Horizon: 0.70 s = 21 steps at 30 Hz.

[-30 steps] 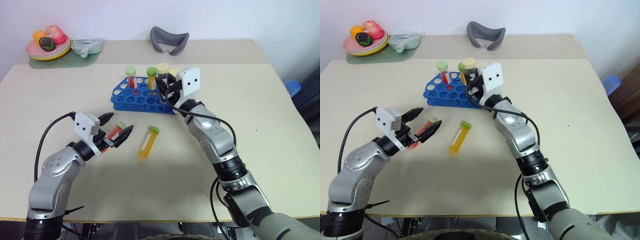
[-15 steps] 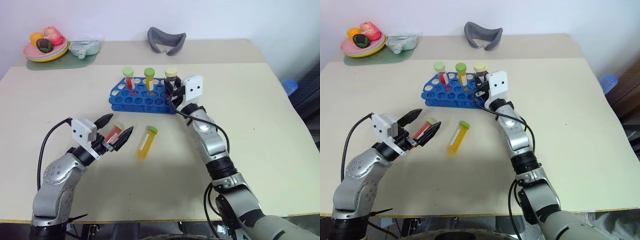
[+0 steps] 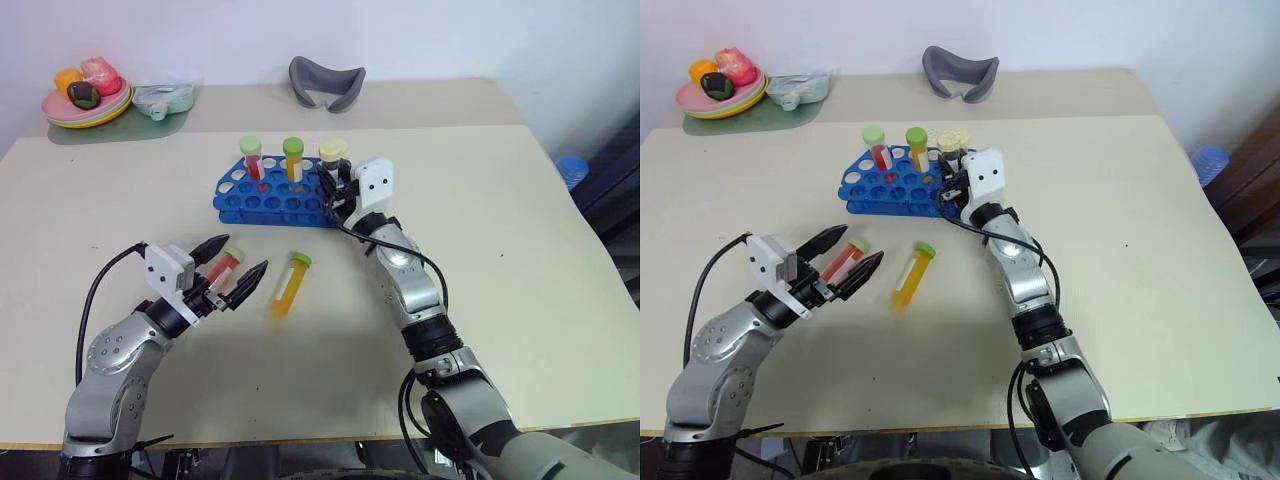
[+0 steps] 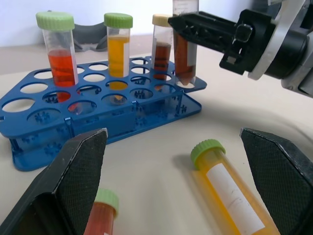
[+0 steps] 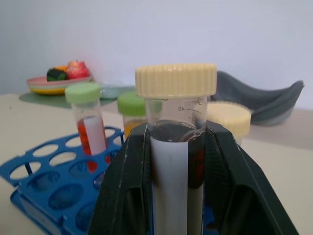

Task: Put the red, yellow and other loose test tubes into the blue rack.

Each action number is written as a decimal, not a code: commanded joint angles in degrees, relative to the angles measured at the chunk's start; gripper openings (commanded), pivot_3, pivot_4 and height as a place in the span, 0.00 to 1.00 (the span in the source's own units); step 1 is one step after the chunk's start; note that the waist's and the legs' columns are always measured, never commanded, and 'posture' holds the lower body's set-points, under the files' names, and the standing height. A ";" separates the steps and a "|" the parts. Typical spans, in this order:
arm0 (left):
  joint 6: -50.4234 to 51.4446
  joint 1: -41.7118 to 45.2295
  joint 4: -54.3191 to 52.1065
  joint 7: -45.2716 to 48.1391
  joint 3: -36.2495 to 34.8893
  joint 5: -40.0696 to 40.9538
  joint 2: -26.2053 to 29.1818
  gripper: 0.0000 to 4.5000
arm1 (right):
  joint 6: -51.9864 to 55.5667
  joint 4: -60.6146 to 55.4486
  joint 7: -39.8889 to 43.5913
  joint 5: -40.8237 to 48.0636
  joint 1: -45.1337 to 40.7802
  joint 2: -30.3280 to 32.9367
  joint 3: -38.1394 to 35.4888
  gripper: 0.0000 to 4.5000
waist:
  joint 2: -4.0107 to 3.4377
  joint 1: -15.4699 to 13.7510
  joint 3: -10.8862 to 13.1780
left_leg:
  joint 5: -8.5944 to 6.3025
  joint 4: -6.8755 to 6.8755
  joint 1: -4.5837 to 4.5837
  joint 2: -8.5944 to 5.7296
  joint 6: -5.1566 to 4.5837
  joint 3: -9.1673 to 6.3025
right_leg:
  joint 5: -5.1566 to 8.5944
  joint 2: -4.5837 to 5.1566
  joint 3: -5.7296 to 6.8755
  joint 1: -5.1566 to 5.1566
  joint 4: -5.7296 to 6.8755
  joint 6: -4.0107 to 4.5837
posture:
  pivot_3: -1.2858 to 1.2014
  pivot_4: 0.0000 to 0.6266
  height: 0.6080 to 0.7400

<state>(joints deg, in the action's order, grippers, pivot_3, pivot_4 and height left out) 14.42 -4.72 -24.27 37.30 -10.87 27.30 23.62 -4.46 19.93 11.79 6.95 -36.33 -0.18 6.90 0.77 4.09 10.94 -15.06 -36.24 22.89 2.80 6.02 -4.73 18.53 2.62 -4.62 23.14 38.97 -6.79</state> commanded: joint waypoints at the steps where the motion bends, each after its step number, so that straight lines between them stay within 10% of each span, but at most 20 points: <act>1: -1.40 -0.32 -0.49 0.49 -0.39 0.64 0.30 1.00 | -2.00 -0.30 0.30 -0.65 -1.89 -1.02 -0.49 0.19 | 0.00 0.01 0.00 | 0.00 0.00 0.00 0.00 0.00 0.00 | 0.00 0.00 0.00 0.00 0.00 0.00 | 0.52 0.24 1.00; 8: -1.81 -0.33 -0.04 0.85 -0.38 0.59 0.36 1.00 | -2.45 0.10 1.52 -0.03 -1.60 -1.46 -1.41 0.19 | 0.00 0.04 0.00 | 0.00 0.00 -0.02 0.00 0.00 0.01 | 0.00 0.00 -0.01 0.00 0.01 0.00 | 0.52 0.24 1.00; 15: -1.27 0.00 0.21 0.90 -0.40 0.42 0.59 1.00 | -2.29 -3.83 2.32 -0.33 -0.82 -1.23 -1.91 0.94 | 0.00 -0.01 0.00 | 0.00 0.01 -0.02 0.00 0.00 0.01 | 0.00 0.00 -0.01 0.00 0.01 0.00 | 0.52 0.24 1.00; 21: 0.55 0.51 -1.42 -0.12 -0.76 0.53 1.79 1.00 | 3.47 -15.59 5.20 2.19 1.32 3.80 -4.05 0.99 | -0.01 -0.13 0.00 | 0.00 0.01 -0.02 0.00 0.00 0.01 | 0.00 0.01 -0.01 -0.01 0.01 0.00 | 0.52 0.24 1.00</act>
<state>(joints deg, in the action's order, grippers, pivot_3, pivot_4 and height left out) 14.72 -4.60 -23.46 37.78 -10.88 27.28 24.71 -2.40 9.43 16.08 7.76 -35.41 2.26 4.52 0.77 3.97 10.95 -15.06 -36.23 22.88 2.80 6.02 -4.72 18.53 2.62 -4.63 23.14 38.98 -6.79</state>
